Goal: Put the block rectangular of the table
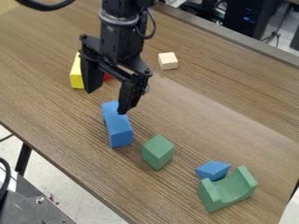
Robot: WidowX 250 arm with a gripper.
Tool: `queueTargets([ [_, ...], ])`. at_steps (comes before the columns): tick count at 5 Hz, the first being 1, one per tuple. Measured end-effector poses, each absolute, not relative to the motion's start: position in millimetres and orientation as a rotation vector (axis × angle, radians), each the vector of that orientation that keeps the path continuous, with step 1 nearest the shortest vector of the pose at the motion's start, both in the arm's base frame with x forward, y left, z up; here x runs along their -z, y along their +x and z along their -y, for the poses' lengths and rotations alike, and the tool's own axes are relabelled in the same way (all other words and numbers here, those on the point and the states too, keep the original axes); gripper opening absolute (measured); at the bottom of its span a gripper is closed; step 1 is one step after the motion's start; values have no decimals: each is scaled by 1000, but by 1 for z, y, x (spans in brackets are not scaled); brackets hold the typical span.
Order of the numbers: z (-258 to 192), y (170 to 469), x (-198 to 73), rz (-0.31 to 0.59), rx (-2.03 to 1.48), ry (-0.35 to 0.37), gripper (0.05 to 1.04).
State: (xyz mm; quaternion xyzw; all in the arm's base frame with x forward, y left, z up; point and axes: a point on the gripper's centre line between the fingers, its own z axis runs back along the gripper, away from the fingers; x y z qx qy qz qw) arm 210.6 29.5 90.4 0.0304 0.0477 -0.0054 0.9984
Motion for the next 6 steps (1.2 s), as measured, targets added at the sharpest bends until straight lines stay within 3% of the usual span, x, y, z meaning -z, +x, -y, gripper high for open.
queueTargets([
  [1, -29, 207, -85, -118, 5, 55, 999],
  [2, -25, 213, -83, -85, -27, 28, 999],
  [4, -19, 211, -79, -5, -349, -29, 999],
  [6, -22, 211, -71, 0, -712, -87, 999],
])
